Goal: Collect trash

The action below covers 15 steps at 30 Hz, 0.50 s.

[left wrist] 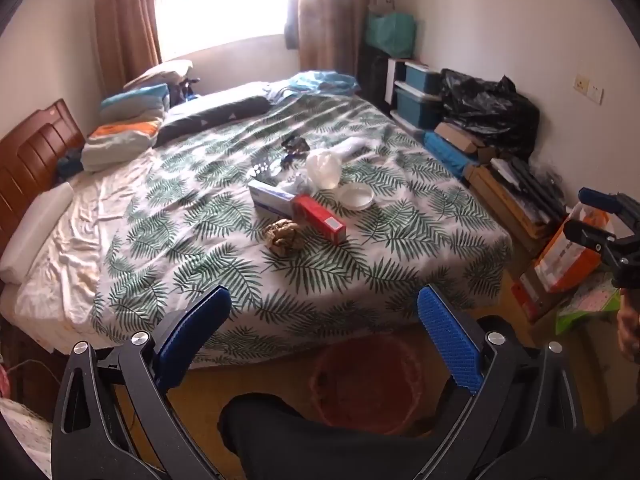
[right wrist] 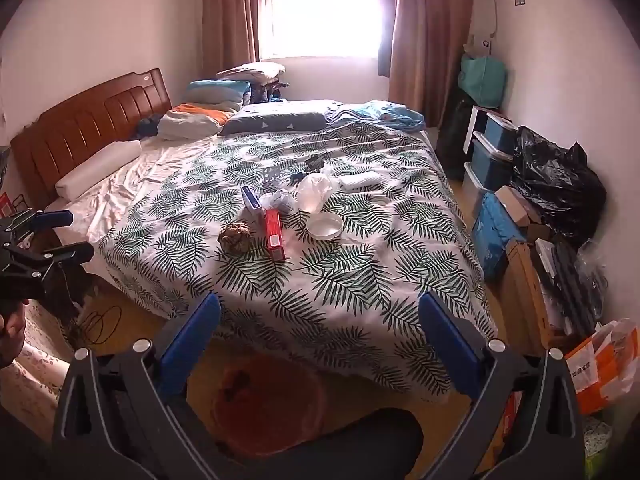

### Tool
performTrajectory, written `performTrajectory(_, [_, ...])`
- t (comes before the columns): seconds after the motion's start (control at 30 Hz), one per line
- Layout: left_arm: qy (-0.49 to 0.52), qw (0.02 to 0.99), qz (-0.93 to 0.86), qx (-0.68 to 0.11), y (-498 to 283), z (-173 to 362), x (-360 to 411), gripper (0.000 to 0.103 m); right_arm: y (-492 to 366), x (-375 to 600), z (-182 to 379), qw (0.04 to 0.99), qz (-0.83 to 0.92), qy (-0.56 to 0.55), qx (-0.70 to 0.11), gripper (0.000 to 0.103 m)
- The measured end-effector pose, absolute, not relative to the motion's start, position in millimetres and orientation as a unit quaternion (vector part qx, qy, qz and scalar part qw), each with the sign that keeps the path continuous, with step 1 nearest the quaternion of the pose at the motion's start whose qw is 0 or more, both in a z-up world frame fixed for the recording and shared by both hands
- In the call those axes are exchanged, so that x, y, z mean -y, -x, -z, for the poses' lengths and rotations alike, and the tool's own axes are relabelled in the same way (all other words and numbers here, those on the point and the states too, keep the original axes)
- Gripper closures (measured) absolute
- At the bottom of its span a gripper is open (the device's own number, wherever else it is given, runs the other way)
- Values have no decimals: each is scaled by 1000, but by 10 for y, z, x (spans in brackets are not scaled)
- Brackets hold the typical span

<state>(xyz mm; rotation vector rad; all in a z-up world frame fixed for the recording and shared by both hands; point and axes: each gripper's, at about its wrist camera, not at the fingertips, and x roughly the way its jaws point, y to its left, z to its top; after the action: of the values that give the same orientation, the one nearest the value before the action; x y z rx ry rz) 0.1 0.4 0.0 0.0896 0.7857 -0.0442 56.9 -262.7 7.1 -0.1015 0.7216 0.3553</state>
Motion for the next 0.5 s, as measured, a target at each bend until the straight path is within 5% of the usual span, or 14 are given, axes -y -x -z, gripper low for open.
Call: performTrajectory(0.5, [-44, 922, 20, -383, -4, 36, 68, 6, -388, 2538, -33, 918, -170, 60, -354, 5])
